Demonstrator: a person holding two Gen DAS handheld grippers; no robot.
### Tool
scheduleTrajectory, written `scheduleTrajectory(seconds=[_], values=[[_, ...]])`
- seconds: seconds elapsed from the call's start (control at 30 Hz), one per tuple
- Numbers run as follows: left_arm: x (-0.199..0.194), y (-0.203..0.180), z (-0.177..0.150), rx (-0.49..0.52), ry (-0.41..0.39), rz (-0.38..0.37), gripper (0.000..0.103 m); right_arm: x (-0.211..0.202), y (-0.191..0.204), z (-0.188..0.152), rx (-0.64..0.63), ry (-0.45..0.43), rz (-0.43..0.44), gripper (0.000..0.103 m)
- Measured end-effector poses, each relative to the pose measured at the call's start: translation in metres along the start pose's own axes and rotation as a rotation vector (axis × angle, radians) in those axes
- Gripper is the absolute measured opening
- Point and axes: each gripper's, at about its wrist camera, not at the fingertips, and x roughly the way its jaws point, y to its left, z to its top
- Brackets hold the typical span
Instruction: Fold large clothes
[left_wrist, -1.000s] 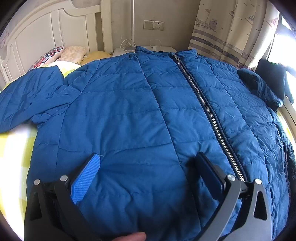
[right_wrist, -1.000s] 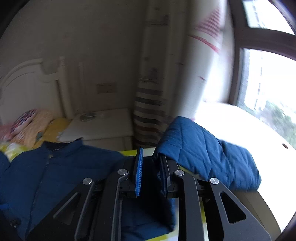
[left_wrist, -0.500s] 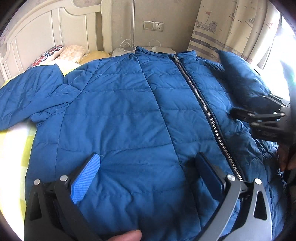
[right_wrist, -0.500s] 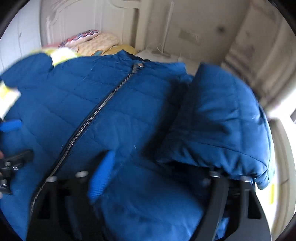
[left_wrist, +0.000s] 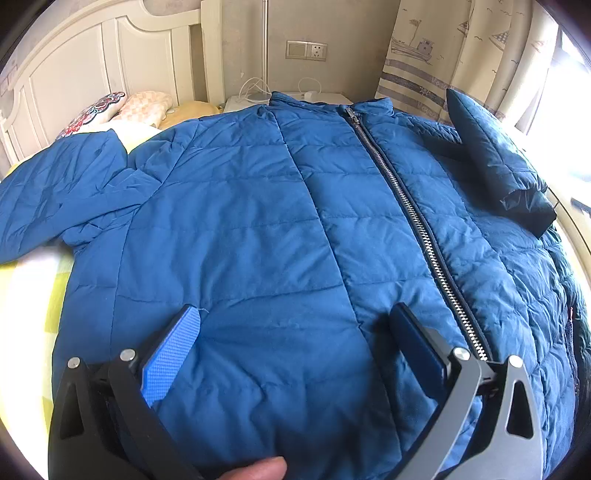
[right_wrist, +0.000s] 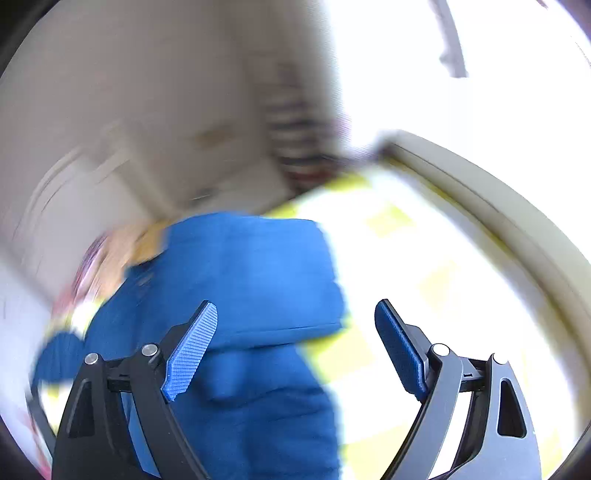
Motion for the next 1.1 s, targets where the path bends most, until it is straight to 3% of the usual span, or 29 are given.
scheduleTrajectory(seconds=[0.13,0.17,0.23,0.27,0.33,0.4,0.57,0.67,0.77,0.9,0.93,1.0,1.07,1.1], values=[[0.0,0.0,0.0,0.001,0.0,0.0,0.101,0.044,-0.024,0.001,0.053,0.123,-0.004,0.083],[0.0,0.0,0.0,0.001,0.0,0.0,0.101,0.054,-0.021,-0.001,0.044,0.138,0.016,0.078],[0.0,0.0,-0.001,0.002,0.0,0.001,0.101,0.064,-0.009,-0.006,0.013,0.126,0.048,0.065],[0.0,0.0,-0.001,0.001,0.0,0.001,0.101,0.065,-0.004,-0.005,-0.002,0.104,0.07,0.047],[0.0,0.0,-0.001,0.001,0.0,0.001,0.101,0.061,0.004,0.0,-0.029,0.052,0.049,0.024],[0.0,0.0,-0.001,0.0,-0.001,-0.001,0.101,0.05,0.016,0.007,-0.073,-0.022,0.056,0.014],[0.0,0.0,-0.001,0.0,0.0,-0.002,0.101,0.0,0.097,0.008,-0.296,-0.266,0.046,0.014],[0.0,0.0,0.0,0.0,0.0,-0.002,0.101,-0.022,0.16,-0.002,-0.462,-0.317,0.102,0.014],[0.0,0.001,0.0,-0.003,-0.001,-0.006,0.101,-0.024,0.223,-0.032,-0.61,-0.258,0.184,0.014],[-0.001,0.003,0.0,-0.01,-0.005,-0.02,0.101,0.013,0.286,-0.076,-0.741,-0.004,0.318,0.015],[-0.001,0.004,0.001,-0.013,-0.006,-0.023,0.101,0.023,0.294,-0.084,-0.763,0.059,0.345,0.019],[-0.001,0.004,0.001,-0.016,-0.007,-0.027,0.101,0.027,0.299,-0.089,-0.781,0.092,0.366,0.051],[-0.002,0.004,0.001,-0.018,-0.008,-0.029,0.101,0.01,0.293,-0.086,-0.773,0.042,0.375,0.07],[-0.001,0.003,0.001,-0.017,-0.007,-0.028,0.101,-0.003,0.284,-0.078,-0.755,0.005,0.377,0.073]])
